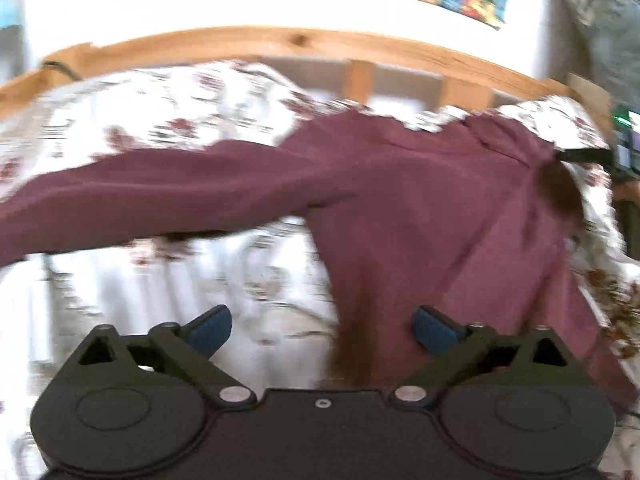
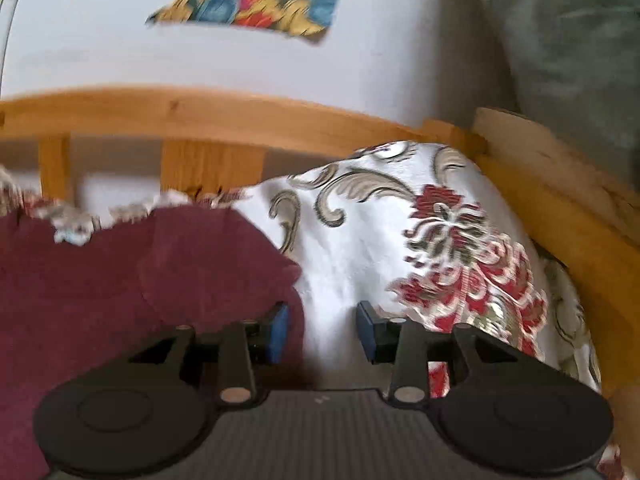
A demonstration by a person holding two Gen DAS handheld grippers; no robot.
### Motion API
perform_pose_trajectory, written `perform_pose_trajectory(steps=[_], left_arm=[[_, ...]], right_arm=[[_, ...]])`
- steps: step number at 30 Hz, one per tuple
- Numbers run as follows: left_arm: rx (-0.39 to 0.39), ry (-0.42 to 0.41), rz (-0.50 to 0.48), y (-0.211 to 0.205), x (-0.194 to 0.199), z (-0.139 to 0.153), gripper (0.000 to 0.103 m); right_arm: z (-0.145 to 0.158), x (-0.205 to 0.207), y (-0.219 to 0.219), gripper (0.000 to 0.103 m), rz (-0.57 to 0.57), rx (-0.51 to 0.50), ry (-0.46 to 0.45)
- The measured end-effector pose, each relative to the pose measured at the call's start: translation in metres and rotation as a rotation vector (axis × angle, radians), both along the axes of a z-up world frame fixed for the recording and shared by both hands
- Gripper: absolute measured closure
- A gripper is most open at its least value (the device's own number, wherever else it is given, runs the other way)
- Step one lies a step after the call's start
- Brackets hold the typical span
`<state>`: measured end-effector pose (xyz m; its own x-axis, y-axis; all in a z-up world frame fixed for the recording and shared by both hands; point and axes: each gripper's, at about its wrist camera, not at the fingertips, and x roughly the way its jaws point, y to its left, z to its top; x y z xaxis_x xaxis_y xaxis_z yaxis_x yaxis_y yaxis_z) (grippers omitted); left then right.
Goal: Fold small clothes
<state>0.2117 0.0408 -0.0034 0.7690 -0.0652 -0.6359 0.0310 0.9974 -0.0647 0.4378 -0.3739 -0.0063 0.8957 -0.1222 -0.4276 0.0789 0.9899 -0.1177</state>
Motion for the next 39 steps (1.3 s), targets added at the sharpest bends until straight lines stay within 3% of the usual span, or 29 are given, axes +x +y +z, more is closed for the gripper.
perform_pose_trajectory(steps=[4, 8, 14, 19, 22, 26, 31, 35, 39], left_arm=[[0.026, -0.027, 0.125, 0.041, -0.014, 0.003, 0.004], [0.027, -0.054, 0.294, 0.092, -0.027, 0.008, 0.002], [-0.011, -0.145, 0.550, 0.159, -0.045, 0.030, 0.002], [0.048, -0.245, 0.711, 0.207, -0.047, 0.040, 0.002], [0.031, -0.216, 0.664, 0.233, -0.039, 0.040, 0.021], [-0.034, -0.134, 0.585, 0.247, -0.027, 0.043, 0.083], [0.009, -0.091, 0.553, 0.230, -0.019, 0.059, 0.092], [0.024, -0.111, 0.505, 0.209, -0.016, 0.099, 0.093], [0.074, -0.169, 0.381, 0.166, -0.008, 0.147, 0.093]], right_arm=[[0.003, -0.047, 0.006, 0.037, 0.069, 0.065, -0.045], [0.002, -0.116, 0.023, 0.013, 0.196, 0.132, -0.083], [-0.013, -0.205, 0.062, 0.002, 0.402, 0.181, -0.070], [-0.030, -0.261, 0.093, 0.001, 0.464, 0.216, -0.073], [-0.036, -0.275, 0.104, 0.000, 0.496, 0.222, -0.090], [-0.043, -0.278, 0.108, 0.000, 0.507, 0.230, -0.064], [-0.045, -0.277, 0.099, 0.000, 0.489, 0.271, -0.066], [-0.044, -0.278, 0.095, 0.000, 0.492, 0.269, -0.071], [-0.042, -0.281, 0.089, 0.000, 0.495, 0.286, -0.076]])
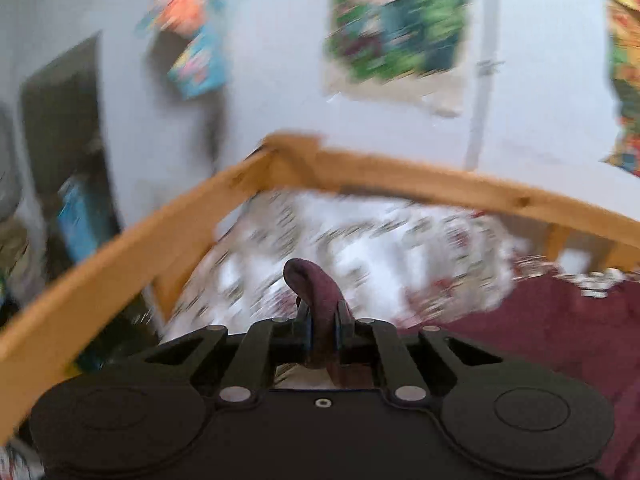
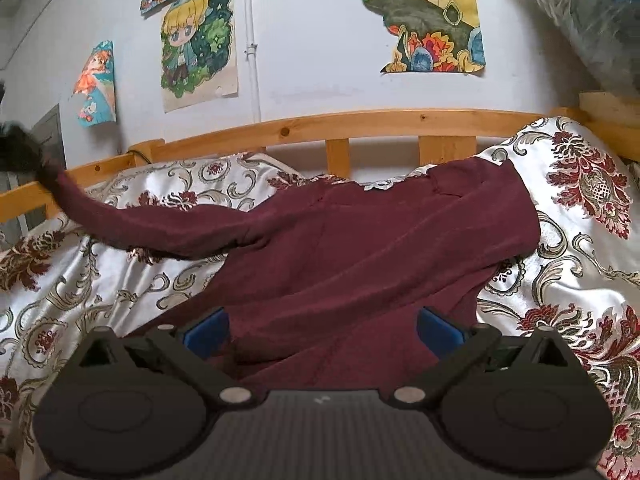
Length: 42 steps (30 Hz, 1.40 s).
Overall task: Fold small clothes
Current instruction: 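Grasp the other sleeve cuff with the left tool and lift it, then lay the sleeve across the shirt back and open the left tool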
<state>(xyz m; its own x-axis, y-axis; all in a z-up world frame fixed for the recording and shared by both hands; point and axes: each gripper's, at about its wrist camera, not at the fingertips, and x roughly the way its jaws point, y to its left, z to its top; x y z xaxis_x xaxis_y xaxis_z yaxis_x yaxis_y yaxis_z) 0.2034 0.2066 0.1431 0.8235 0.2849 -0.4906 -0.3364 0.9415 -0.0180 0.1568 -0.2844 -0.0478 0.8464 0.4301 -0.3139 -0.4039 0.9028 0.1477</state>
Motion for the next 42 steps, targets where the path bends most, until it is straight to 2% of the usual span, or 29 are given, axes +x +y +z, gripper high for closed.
perform_pose_trajectory(steps=[5, 8, 14, 19, 25, 31, 34, 36, 38, 42], left_arm=[[0.065, -0.063, -0.199, -0.077, 0.006, 0.043, 0.093], [0.077, -0.101, -0.357, -0.134, 0.011, 0.051, 0.093], [0.035, -0.100, -0.627, -0.243, 0.029, 0.027, 0.093], [0.004, -0.036, -0.792, -0.323, 0.042, -0.020, 0.093], [-0.029, 0.120, -0.854, -0.376, 0.041, -0.097, 0.092], [-0.005, 0.154, -0.848, -0.385, 0.027, -0.139, 0.090], [-0.040, 0.198, -0.848, -0.382, 0.025, -0.151, 0.081], [-0.071, 0.207, -0.852, -0.374, 0.023, -0.153, 0.061], [-0.100, 0.198, -0.846, -0.363, 0.020, -0.152, 0.046], [-0.141, 0.172, -0.788, -0.325, 0.015, -0.148, 0.030]], right_arm=[[0.007, -0.004, -0.010, 0.000, -0.013, 0.005, -0.013], [0.011, -0.003, -0.019, 0.000, -0.035, 0.007, -0.010], [0.015, 0.001, -0.047, 0.000, -0.121, 0.021, -0.024], [0.012, 0.010, -0.076, 0.000, -0.236, 0.014, -0.033], [0.005, 0.025, -0.106, 0.000, -0.367, 0.010, -0.015], [0.001, 0.033, -0.124, 0.000, -0.434, 0.034, 0.006], [-0.003, 0.036, -0.126, 0.000, -0.433, 0.059, 0.032], [-0.005, 0.037, -0.124, 0.000, -0.427, 0.061, 0.042], [-0.006, 0.036, -0.120, 0.000, -0.412, 0.057, 0.046], [-0.008, 0.035, -0.111, 0.000, -0.344, 0.069, 0.033]])
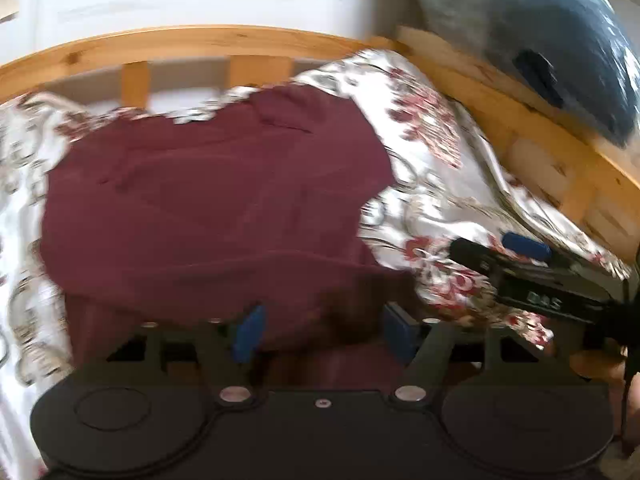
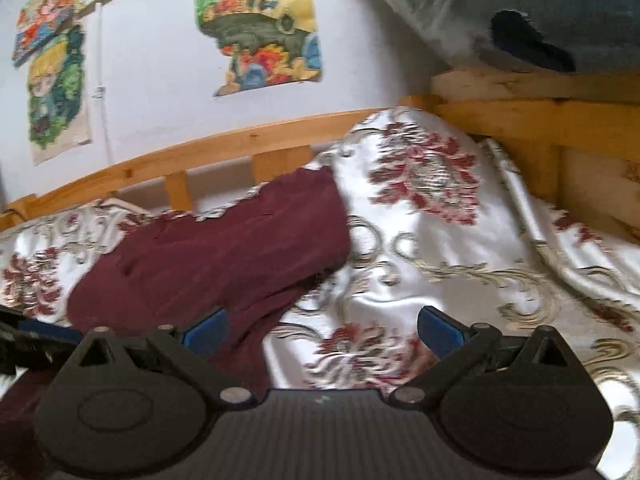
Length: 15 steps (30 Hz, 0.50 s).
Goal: Fold small clothes
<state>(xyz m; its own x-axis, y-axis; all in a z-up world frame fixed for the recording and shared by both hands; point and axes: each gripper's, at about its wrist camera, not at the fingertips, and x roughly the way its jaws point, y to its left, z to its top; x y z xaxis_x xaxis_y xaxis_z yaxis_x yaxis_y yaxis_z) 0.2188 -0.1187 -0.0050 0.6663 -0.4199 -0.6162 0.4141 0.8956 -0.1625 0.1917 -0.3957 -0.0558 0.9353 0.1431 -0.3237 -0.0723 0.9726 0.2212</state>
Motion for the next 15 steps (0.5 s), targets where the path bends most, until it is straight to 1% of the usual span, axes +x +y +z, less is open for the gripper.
perform_pose_trajectory(steps=[3, 5, 7, 8, 9, 10, 12, 14, 15], left_arm=[[-0.012, 0.007, 0.108, 0.041, 0.004, -0.002, 0.029], [0.022, 0.001, 0.208, 0.069, 0.011, -0.005, 0.029], [0.067, 0.003, 0.323, 0.096, 0.025, -0.012, 0.033], [0.071, 0.002, 0.356, 0.110, 0.033, -0.015, 0.040], [0.064, 0.003, 0.380, 0.124, 0.044, -0.019, 0.049], [0.055, 0.006, 0.401, 0.135, 0.053, -0.022, 0.051], [0.021, 0.014, 0.442, 0.157, 0.073, -0.028, 0.054], [-0.024, 0.013, 0.472, 0.172, 0.091, -0.033, 0.055], [-0.046, 0.022, 0.478, 0.178, 0.100, -0.035, 0.057]], right_arm=[[-0.001, 0.000, 0.010, 0.000, 0.087, 0.044, -0.014], [-0.004, 0.003, 0.019, 0.002, 0.153, 0.069, -0.013], [-0.007, 0.006, 0.029, 0.006, 0.190, 0.068, 0.008], [-0.010, 0.008, 0.033, 0.007, 0.204, 0.065, 0.017], [-0.013, 0.010, 0.037, 0.008, 0.214, 0.065, 0.026], [-0.016, 0.012, 0.039, 0.009, 0.226, 0.064, 0.038], [-0.022, 0.017, 0.045, 0.012, 0.248, 0.054, 0.064], [-0.027, 0.018, 0.048, 0.012, 0.261, 0.040, 0.076], [-0.029, 0.018, 0.049, 0.012, 0.266, 0.034, 0.078]])
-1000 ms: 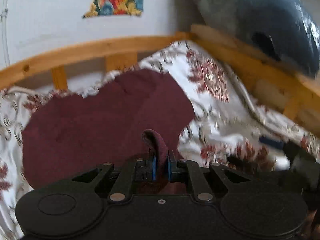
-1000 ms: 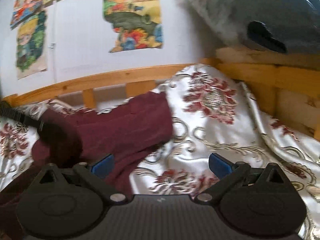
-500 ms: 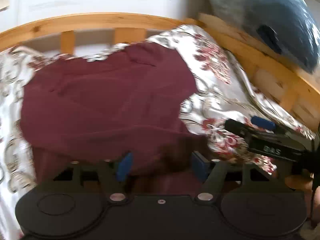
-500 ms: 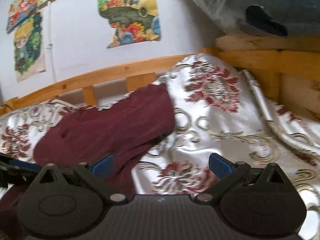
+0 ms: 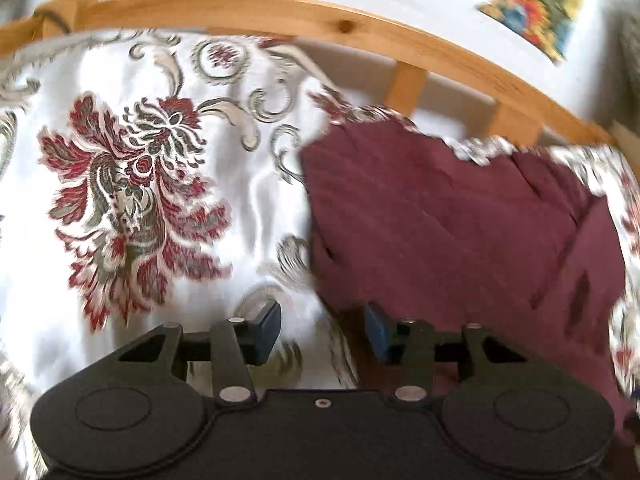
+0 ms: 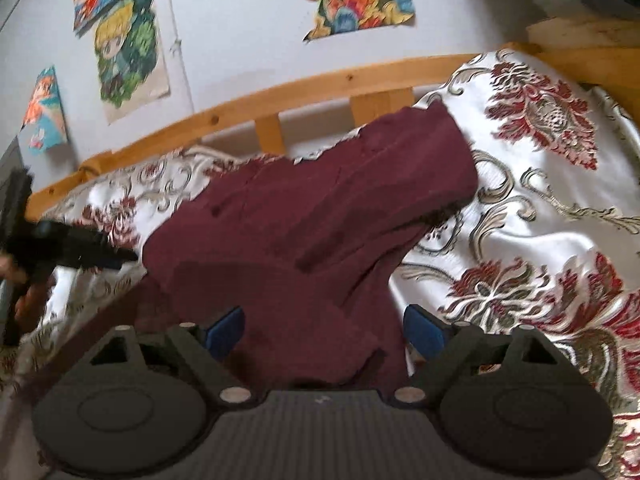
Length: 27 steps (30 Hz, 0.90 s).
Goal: Fold small clothes
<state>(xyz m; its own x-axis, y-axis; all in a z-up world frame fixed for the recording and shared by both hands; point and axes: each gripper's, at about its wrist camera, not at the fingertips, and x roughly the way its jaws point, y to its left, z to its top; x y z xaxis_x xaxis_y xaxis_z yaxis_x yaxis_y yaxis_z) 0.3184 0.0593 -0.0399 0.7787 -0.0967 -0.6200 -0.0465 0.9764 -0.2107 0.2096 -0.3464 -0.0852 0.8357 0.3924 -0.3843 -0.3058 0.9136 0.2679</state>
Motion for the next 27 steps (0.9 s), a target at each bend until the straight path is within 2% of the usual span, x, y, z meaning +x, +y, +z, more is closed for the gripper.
perform_pose_trajectory(steps=[1, 2, 3, 4, 6, 8, 10, 14, 18, 20, 22, 24, 26, 27], left_arm=[[-0.027, 0.011, 0.006, 0.004, 0.009, -0.003, 0.061], [-0.061, 0.030, 0.004, 0.009, 0.017, -0.006, 0.073], [-0.097, 0.049, -0.001, 0.012, 0.023, -0.010, 0.079], [-0.132, 0.062, -0.005, 0.014, 0.028, -0.013, 0.080], [-0.197, 0.070, 0.001, 0.018, 0.032, -0.018, 0.096], [-0.255, 0.068, 0.017, 0.022, 0.033, -0.022, 0.102], [-0.279, 0.049, 0.044, 0.025, 0.028, -0.021, 0.103], [-0.348, -0.010, 0.167, 0.038, 0.010, -0.016, 0.103], [-0.361, 0.020, 0.209, 0.046, 0.008, -0.021, 0.103], [-0.379, 0.029, 0.219, 0.047, 0.008, -0.023, 0.100], [-0.308, 0.018, 0.240, 0.043, 0.006, -0.019, 0.085], [-0.247, -0.005, 0.206, 0.038, 0.007, -0.012, 0.060], [-0.195, -0.031, 0.173, 0.032, 0.009, -0.006, 0.050], [-0.173, -0.039, 0.150, 0.028, 0.011, -0.004, 0.049]], right_arm=[[-0.001, -0.001, 0.001, 0.012, 0.005, -0.004, 0.001], [-0.002, -0.001, 0.002, 0.012, 0.008, -0.007, 0.001], [-0.002, -0.001, 0.003, 0.012, 0.011, -0.009, 0.001], [-0.002, -0.002, 0.003, 0.012, 0.015, -0.009, 0.001], [-0.003, -0.002, 0.003, 0.012, 0.019, -0.009, 0.003], [-0.004, -0.001, 0.003, 0.012, 0.019, -0.007, 0.010], [-0.005, 0.000, 0.002, 0.012, 0.020, -0.001, 0.017], [-0.002, -0.002, 0.000, 0.012, 0.018, 0.013, 0.009], [-0.001, -0.004, 0.004, 0.012, 0.027, -0.003, 0.011], [-0.001, -0.004, 0.005, 0.012, 0.029, -0.008, 0.011], [-0.001, -0.005, 0.005, 0.012, 0.028, -0.010, 0.009], [0.000, -0.005, 0.005, 0.012, 0.024, -0.007, 0.007], [-0.001, -0.005, 0.004, 0.012, 0.022, -0.005, 0.008], [-0.001, -0.005, 0.005, 0.012, 0.021, -0.005, 0.009]])
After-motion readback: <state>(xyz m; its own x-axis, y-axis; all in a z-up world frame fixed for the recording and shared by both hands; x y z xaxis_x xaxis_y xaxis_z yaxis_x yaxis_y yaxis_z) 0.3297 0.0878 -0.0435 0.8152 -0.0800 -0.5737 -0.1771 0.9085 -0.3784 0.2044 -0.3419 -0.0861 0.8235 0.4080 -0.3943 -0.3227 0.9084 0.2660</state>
